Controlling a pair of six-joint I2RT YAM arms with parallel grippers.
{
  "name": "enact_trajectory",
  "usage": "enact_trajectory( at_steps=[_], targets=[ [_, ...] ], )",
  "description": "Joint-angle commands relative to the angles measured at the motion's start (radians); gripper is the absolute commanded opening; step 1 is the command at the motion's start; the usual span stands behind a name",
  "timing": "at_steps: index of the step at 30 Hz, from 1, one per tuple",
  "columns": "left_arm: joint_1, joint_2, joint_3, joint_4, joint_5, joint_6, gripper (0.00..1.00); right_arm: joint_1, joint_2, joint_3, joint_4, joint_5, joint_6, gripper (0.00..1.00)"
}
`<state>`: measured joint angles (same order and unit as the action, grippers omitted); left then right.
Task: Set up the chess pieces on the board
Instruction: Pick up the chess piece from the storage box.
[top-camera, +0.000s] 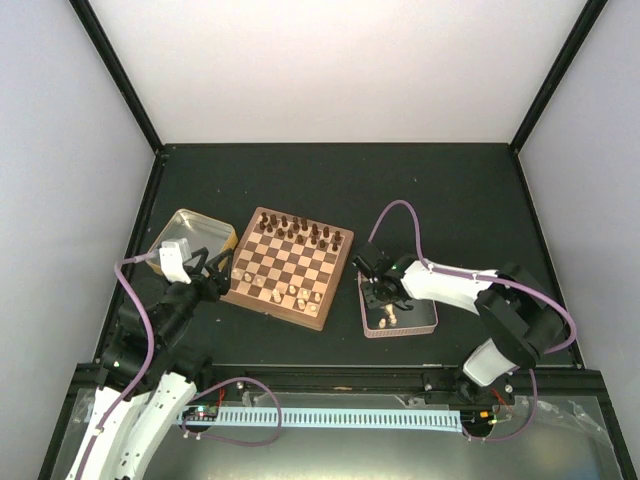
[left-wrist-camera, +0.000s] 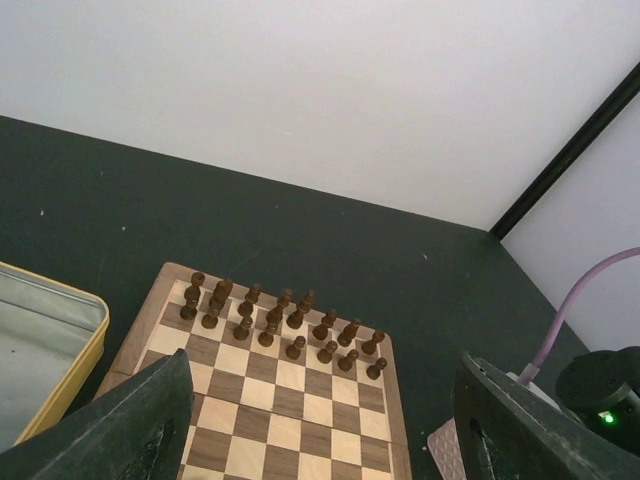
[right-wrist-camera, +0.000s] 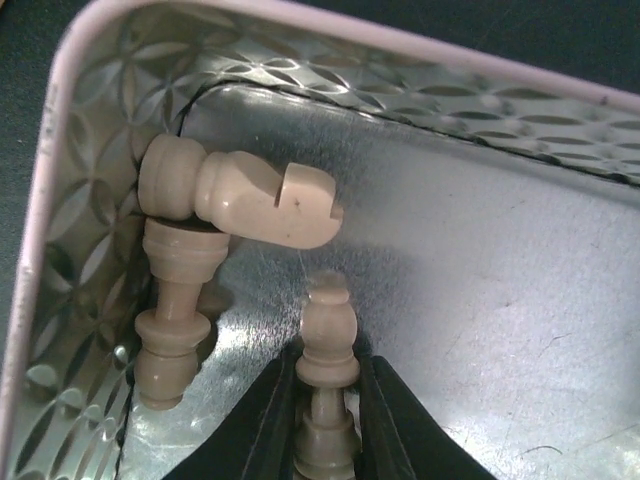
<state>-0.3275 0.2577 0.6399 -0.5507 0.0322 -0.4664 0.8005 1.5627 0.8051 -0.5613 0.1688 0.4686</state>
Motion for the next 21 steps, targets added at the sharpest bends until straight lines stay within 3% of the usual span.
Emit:
enact_trajectory(
  at_steps=[1,6,12,21],
  targets=[
    [0.004,0.012,0.012,0.031,0.026,-0.009,0.73,-0.007,0.045,0.006,-0.026,0.002,-0.002,0.16],
    [0.004,0.022,0.009,0.045,0.053,-0.028,0.72,-0.006,0.022,0.003,-0.005,0.048,0.016,0.02],
    [0.004,0.064,-0.006,0.102,0.161,-0.080,0.73,-0.007,-0.154,-0.054,0.151,0.100,0.007,0.02],
    [0.002,0.231,-0.048,0.313,0.482,-0.281,0.72,-0.007,-0.445,-0.264,0.424,0.083,-0.067,0.02]
  ],
)
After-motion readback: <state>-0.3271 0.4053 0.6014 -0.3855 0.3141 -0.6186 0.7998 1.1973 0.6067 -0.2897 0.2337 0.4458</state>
